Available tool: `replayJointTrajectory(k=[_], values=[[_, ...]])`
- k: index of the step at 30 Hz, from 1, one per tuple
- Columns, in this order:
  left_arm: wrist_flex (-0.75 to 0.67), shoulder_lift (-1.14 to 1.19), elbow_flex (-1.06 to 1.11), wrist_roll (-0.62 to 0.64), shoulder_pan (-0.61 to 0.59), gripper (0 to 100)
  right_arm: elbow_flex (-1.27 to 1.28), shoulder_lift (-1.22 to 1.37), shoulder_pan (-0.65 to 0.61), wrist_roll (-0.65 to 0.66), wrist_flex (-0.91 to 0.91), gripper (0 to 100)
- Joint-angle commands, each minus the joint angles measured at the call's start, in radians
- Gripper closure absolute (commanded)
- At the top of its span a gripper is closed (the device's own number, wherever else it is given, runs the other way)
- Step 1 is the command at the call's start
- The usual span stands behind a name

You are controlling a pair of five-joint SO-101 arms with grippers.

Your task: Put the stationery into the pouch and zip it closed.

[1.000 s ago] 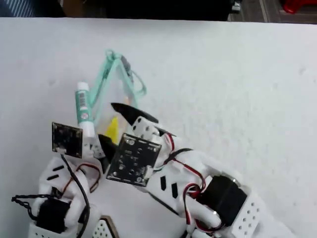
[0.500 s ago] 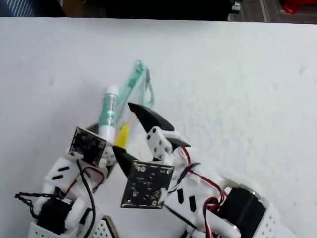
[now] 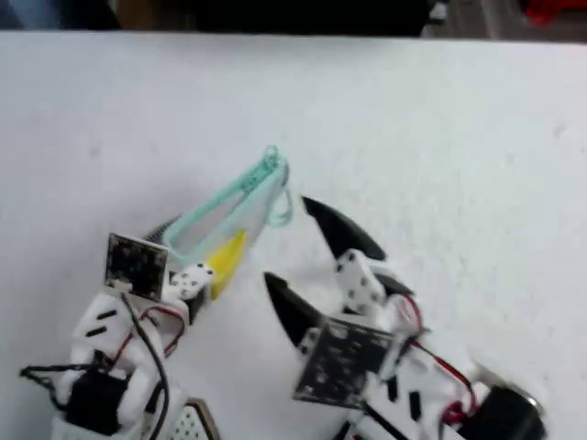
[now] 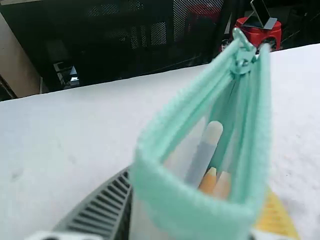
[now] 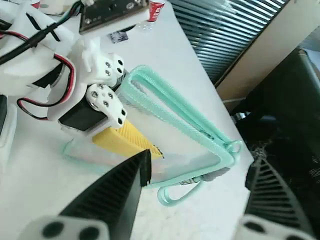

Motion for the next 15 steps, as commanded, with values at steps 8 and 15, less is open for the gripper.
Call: replayJointTrajectory(k=[8, 15], values=[[-0.075, 0.010, 0.041, 0.032, -0.005, 96, 0.338, -0.004, 0.773, -0.094, -0.219, 73.7], [-0.101, 0.008, 0.044, 0.029, -0.004, 97, 0.359, 0.219, 1.287, -0.358, -0.182, 71.7]])
